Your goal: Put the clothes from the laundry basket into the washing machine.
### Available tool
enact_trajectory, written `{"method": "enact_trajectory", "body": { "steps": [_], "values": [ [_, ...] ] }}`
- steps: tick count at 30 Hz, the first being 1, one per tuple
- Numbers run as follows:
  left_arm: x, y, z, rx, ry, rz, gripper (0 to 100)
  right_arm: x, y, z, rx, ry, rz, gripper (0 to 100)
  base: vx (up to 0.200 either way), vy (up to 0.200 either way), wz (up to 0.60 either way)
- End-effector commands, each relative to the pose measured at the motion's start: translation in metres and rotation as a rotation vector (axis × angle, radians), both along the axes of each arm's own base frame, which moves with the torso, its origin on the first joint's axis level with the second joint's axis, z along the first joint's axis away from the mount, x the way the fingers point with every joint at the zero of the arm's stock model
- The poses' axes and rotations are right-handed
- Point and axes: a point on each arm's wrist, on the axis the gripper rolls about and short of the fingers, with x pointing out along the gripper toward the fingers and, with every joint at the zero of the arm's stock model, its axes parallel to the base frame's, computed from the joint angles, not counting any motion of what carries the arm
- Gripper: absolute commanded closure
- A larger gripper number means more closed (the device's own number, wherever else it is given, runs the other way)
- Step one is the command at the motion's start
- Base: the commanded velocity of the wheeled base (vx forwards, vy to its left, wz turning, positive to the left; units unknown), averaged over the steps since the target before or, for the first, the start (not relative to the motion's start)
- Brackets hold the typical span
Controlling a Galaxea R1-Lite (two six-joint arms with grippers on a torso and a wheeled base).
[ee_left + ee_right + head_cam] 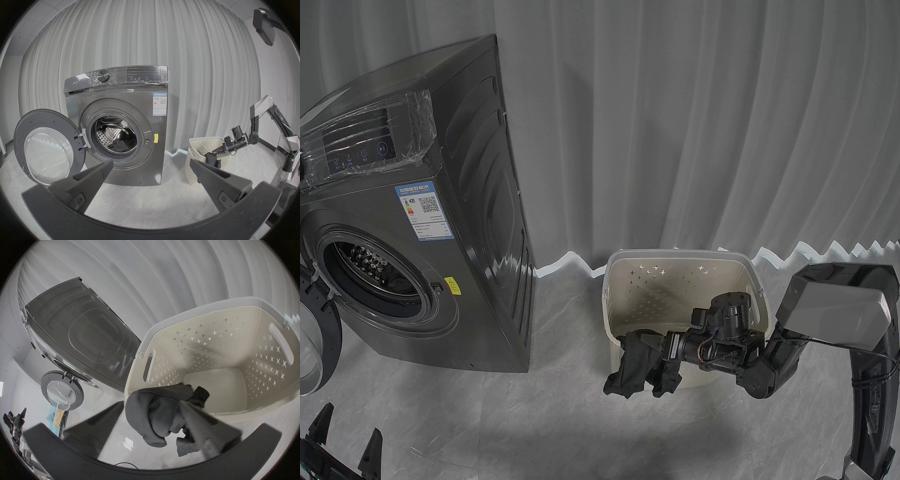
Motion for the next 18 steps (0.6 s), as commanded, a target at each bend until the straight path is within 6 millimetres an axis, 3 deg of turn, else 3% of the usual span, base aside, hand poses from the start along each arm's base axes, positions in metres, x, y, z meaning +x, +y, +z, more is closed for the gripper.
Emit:
{"method": "enact_trajectory", "body": {
  "steps": [1,18],
  "values": [
    [0.0,0.0,-0.005,-0.001,0.0,0.0,0,0.002,0.001,0.0,0.001,-0.004,0.001,0,0.0,0.0,0.0],
    [0.0,0.0,-0.005,0.0,0.0,0.0,0,0.009,0.022,-0.022,-0.008,0.014,0.034,0,0.0,0.0,0.0]
  ]
}}
